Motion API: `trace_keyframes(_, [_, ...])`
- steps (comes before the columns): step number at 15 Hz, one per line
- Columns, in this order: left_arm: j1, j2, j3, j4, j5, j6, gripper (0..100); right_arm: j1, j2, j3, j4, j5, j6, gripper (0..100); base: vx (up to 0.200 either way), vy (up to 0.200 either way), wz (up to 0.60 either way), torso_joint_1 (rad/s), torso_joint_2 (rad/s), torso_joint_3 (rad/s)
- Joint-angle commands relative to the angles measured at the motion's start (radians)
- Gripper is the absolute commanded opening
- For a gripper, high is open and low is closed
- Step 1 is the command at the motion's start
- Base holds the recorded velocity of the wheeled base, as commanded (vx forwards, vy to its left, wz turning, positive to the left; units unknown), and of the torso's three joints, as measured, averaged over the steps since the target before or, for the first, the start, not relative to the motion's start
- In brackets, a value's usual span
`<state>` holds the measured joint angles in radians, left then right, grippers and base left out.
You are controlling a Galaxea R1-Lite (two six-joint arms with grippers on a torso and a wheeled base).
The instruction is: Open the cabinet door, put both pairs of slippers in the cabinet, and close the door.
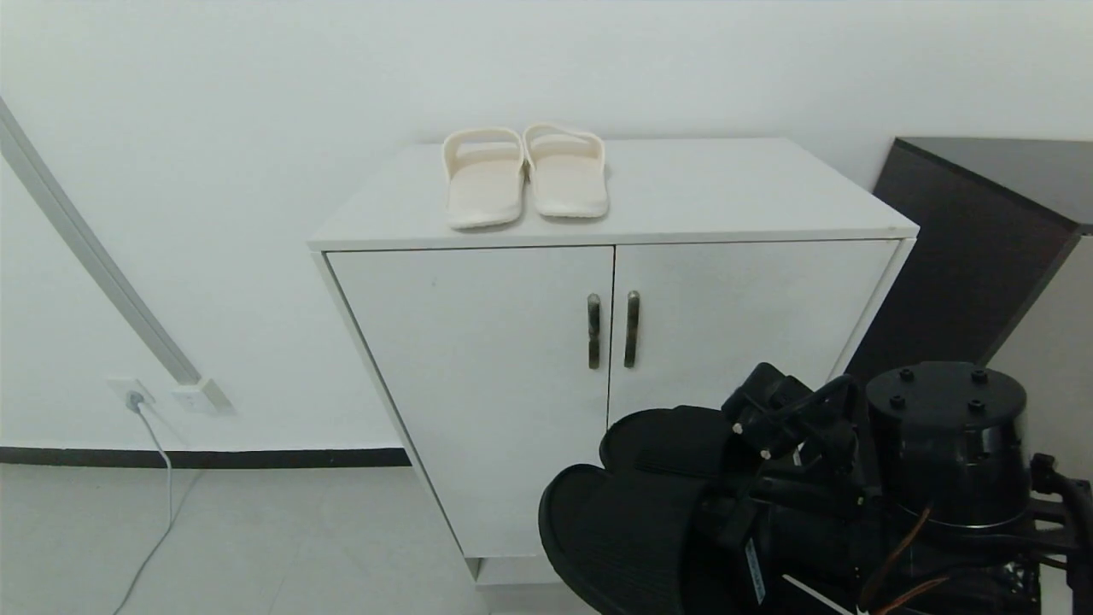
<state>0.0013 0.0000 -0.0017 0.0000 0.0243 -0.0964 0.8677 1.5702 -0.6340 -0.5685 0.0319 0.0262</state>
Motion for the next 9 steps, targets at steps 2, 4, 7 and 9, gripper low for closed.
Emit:
trace_keyframes(2, [0.0, 0.0, 0.0, 0.0, 0.0, 0.0, 100, 0.002, 0.002, 0.001, -0.001, 0.0, 0.0, 0, 0.0, 0.0, 0.0, -0.151, 0.47, 0.327])
trace_keyframes(4, [0.0, 0.002, 0.0, 0.0, 0.0, 0.0, 100, 0.004, 0.002, 0.001, -0.001, 0.0, 0.0, 0, 0.0, 0.0, 0.0, -0.127, 0.47, 0.334])
trace_keyframes(7, [0.0, 0.0, 0.0, 0.0, 0.0, 0.0, 100, 0.005, 0.001, 0.014, -0.002, 0.0, 0.0, 0, 0.0, 0.0, 0.0, -0.11, 0.46, 0.351])
trace_keyframes(9, [0.0, 0.0, 0.0, 0.0, -0.001, 0.001, 100, 0.011, 0.004, 0.02, -0.04, -0.003, -0.002, 0, 0.0, 0.0, 0.0, -0.076, 0.45, 0.359])
